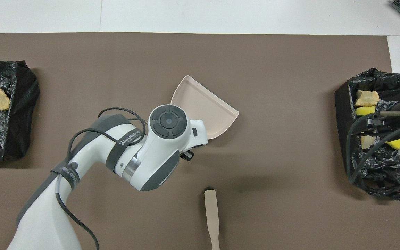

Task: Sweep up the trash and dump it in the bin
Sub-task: 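Lower the dustpan onto the middle of the table with the left gripper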

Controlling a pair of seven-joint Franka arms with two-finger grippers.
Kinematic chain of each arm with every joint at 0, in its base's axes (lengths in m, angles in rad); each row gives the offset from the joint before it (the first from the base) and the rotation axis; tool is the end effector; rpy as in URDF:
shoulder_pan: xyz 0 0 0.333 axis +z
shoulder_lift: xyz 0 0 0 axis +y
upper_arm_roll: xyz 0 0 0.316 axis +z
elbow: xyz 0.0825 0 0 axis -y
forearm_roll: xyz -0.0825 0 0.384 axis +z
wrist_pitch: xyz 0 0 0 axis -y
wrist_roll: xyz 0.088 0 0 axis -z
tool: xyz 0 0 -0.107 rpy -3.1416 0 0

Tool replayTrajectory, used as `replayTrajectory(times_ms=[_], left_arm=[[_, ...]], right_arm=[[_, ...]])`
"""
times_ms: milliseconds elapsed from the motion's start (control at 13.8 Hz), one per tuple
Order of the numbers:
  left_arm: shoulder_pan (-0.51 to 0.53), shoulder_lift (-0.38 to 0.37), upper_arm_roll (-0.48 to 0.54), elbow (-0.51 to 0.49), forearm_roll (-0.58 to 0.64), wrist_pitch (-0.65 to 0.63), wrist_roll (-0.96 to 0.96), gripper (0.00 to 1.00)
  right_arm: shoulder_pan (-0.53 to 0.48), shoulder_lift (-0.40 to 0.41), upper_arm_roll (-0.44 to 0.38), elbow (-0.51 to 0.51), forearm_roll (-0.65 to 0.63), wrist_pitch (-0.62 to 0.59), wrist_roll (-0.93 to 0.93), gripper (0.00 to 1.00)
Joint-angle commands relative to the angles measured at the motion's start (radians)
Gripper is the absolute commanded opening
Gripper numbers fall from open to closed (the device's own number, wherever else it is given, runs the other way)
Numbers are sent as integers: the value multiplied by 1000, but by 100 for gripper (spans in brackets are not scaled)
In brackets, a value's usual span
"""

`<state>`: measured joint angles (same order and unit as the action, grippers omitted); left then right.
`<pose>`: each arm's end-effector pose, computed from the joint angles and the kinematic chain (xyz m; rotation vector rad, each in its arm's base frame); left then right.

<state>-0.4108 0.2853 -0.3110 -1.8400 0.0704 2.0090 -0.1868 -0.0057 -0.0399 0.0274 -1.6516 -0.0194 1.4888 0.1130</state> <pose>0.4695 -0.3936 0.3721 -2.9934 0.8620 0.1591 0.5310 0.0096 0.6018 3.1039 -0.1425 -0.1886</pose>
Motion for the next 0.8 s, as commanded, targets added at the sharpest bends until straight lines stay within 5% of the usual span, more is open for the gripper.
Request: replayTrajectory(times_ms=[0, 435, 508, 580, 653, 725], left_arm=[[-63, -8, 19, -8, -52, 8, -236, 0], [-99, 37, 20, 8, -89, 59, -442, 3], [-91, 26, 19, 7, -109, 53, -442, 33], [-88, 12, 21, 8, -124, 37, -445, 82], [-85, -4, 23, 8, -130, 28, -456, 100], [-80, -20, 24, 10, -130, 19, -454, 100]], right_arm=[[-8, -17, 0, -25, 19, 30, -10, 100], [-11, -17, 0, -25, 19, 30, -10, 100], [-11, -17, 0, -25, 19, 30, -10, 100], [-10, -17, 0, -25, 18, 30, -9, 100], [-10, -17, 0, -25, 19, 31, -9, 100], [-10, -17, 0, -25, 19, 33, -10, 100]])
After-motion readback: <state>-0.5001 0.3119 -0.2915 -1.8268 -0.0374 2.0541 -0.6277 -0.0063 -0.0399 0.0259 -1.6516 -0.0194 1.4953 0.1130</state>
